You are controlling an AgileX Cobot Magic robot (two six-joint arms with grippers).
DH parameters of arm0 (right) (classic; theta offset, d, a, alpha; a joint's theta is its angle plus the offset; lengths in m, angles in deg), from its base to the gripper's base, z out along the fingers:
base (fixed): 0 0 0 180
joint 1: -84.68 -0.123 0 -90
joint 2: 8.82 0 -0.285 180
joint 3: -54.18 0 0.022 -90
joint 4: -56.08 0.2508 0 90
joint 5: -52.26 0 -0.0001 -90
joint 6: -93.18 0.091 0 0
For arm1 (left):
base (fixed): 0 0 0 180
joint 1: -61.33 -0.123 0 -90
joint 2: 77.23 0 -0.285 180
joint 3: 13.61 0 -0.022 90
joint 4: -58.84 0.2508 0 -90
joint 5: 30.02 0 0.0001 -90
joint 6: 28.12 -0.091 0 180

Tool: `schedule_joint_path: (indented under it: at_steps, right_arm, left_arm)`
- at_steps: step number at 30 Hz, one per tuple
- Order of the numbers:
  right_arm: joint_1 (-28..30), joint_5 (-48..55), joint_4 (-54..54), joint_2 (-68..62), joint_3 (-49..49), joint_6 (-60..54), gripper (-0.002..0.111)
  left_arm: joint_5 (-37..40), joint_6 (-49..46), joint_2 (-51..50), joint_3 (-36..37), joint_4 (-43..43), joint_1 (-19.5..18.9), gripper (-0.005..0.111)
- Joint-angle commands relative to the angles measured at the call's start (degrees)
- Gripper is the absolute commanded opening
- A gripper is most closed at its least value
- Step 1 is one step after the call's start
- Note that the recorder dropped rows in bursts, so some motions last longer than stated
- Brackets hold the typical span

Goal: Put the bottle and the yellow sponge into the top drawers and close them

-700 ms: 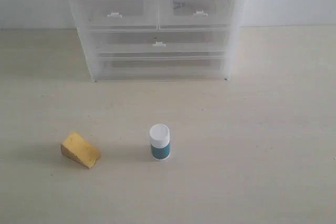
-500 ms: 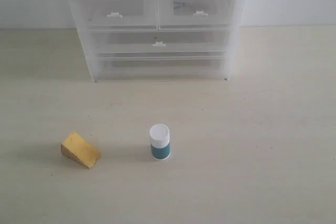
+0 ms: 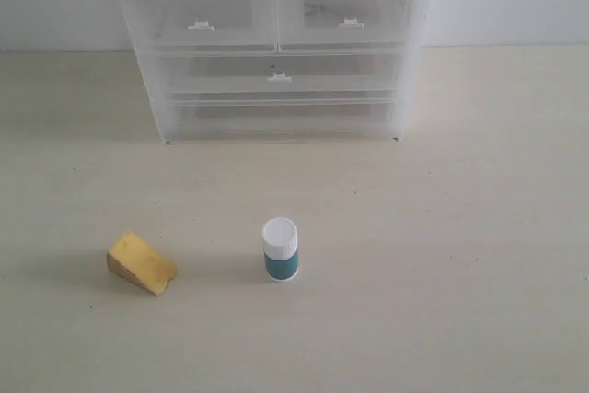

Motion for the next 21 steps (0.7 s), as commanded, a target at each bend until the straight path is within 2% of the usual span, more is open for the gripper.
schedule_joint_path:
  at_steps: [1,3,5,6,7,8,10,12,13,17,21]
  right_arm:
    - [0.2,8.7,-2.6,-2.4,-7.4,1.5,0.000]
    - [-0.2,11.8,-2.6,-8.7,-10.1,2.5,0.000]
    - [-1.5,12.0,-2.6,-17.4,-11.0,2.7,0.000]
    - [-2.7,11.9,-2.7,-21.9,-11.4,2.6,0.000]
    - [-4.2,11.4,-2.7,-26.4,-11.6,2.1,0.000]
    - [-5.6,10.4,-2.7,-30.0,-11.6,0.7,0.000]
    - [-9.6,7.0,-2.7,-38.2,-11.6,-1.2,0.000]
    - [-13.2,2.0,-2.7,-44.6,-11.6,-2.1,0.000]
    - [-15.2,-0.8,-2.7,-48.0,-11.6,-2.6,0.000]
    - [-21.2,-10.4,-3.3,-58.3,-11.6,-2.7,0.000]
    - [-23.8,-16.4,-3.3,-64.6,-11.6,-5.3,0.000]
  left_arm:
    - [-17.3,15.2,-0.2,-4.6,5.9,-0.2,0.004]
    - [-7.8,16.6,-4.2,-9.8,11.1,-0.2,0.004]
    - [1.2,24.4,-10.6,-14.4,18.7,-0.2,0.004]
    - [4.3,33.2,-15.0,-15.9,25.0,-0.2,0.004]
    - [3.5,41.4,-19.8,-16.5,33.2,-0.2,0.004]
    - [-0.2,49.3,-24.8,-16.9,42.0,0.0,0.004]
    - [-12.2,57.5,-35.6,-17.5,54.3,0.0,0.004]
    - [-27.0,57.8,-46.4,-18.8,57.1,0.0,0.004]
    - [-31.9,57.4,-52.4,-19.9,57.1,0.0,0.004]
    - [-38.8,60.5,-72.2,-25.6,59.4,1.7,0.008]
    - [-40.0,62.6,-88.9,-33.1,59.2,7.5,0.031]
